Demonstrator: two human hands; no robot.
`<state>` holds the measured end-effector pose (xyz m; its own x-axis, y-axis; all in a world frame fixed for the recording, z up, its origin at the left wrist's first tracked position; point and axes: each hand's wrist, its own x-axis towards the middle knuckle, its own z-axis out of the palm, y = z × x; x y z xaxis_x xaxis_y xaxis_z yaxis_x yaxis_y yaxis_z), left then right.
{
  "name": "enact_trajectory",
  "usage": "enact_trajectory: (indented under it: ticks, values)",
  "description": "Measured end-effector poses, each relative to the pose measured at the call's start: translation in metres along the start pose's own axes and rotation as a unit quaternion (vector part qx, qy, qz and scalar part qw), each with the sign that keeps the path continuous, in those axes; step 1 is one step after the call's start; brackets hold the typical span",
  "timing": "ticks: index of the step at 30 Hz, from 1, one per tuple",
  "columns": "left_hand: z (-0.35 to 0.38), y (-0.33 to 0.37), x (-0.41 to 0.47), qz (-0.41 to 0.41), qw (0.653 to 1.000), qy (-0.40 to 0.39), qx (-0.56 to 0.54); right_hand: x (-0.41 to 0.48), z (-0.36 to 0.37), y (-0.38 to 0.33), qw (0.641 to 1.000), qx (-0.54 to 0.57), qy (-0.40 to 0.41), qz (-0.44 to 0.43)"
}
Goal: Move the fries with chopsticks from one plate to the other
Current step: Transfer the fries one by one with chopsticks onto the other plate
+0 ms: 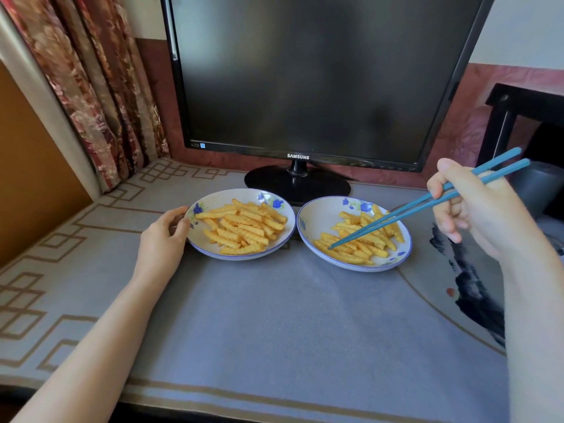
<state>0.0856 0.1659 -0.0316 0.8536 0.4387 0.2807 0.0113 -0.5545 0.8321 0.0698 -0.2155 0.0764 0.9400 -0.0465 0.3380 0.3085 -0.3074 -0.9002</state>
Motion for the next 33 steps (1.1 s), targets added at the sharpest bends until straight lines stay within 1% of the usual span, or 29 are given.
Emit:
enact_trajectory:
  ticks: [11,14,17,20,23,25,27,29,33]
  values:
    - [0.0,0.001,-0.001,-0.005,1.0,-0.002,0.0,-0.002,0.003,0.001,0.999,-0.006,-0.03,0.014]
    - [0.0,0.001,-0.001,-0.005,1.0,-0.002,0.003,-0.001,0.006,0.003,1.0,0.0,-0.019,0.016]
    - [0.0,0.001,-0.001,-0.006,1.0,-0.003,0.005,-0.001,0.011,0.002,1.0,0.008,0.013,0.018]
    - [0.0,0.001,-0.001,-0.005,1.0,-0.005,0.002,-0.001,0.015,-0.001,0.996,0.057,0.06,0.022]
    - [-0.001,0.001,-0.001,-0.007,1.0,-0.005,0.0,-0.003,0.024,-0.008,0.984,0.143,0.106,0.017]
    - [-0.001,0.002,-0.002,-0.006,1.0,-0.004,-0.001,-0.006,0.036,-0.013,0.971,0.209,0.119,0.011]
    - [-0.001,0.002,-0.002,-0.007,1.0,-0.004,-0.001,-0.011,0.052,-0.018,0.959,0.258,0.116,0.022]
    - [-0.001,0.003,-0.003,-0.006,1.0,-0.004,-0.002,-0.015,0.072,-0.02,0.954,0.28,0.1,0.039]
    - [-0.001,0.003,-0.002,-0.007,1.0,-0.003,-0.002,-0.024,0.109,-0.013,0.961,0.265,0.061,0.043]
